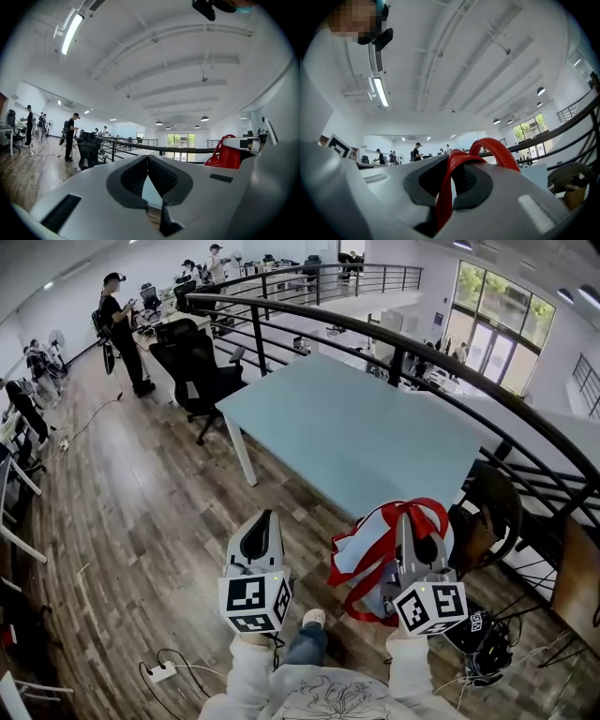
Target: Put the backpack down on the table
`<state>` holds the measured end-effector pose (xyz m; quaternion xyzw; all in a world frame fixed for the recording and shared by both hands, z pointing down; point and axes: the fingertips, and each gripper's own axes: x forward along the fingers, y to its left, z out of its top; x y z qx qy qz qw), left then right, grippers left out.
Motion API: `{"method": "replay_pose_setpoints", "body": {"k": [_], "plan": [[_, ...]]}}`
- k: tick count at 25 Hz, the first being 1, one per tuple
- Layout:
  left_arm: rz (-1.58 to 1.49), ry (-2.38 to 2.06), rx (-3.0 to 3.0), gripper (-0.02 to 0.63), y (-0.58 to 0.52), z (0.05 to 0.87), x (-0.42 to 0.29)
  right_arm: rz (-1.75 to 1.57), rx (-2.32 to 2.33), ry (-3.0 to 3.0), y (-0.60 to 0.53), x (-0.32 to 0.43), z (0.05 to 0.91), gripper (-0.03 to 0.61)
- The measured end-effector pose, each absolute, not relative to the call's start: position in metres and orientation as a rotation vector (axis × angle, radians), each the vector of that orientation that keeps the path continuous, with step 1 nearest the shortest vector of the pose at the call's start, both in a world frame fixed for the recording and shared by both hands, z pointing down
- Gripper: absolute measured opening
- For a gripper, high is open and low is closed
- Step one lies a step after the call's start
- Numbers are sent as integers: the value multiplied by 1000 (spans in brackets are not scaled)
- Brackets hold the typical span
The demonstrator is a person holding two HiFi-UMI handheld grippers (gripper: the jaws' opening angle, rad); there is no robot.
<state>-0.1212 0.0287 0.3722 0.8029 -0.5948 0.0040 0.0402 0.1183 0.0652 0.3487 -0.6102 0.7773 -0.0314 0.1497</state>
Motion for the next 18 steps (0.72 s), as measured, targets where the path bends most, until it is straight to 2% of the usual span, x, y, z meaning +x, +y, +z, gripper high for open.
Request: {"method": "replay_pose_setpoints", "body": {"k": [9, 18], "plan": [[-7, -1783, 2506, 8, -100, 358, -131, -25, -1783, 2195, -54, 109, 324, 25], [9, -1754, 2481, 8, -173, 373, -145, -35, -1822, 2178, -119, 104, 328, 25]]}}
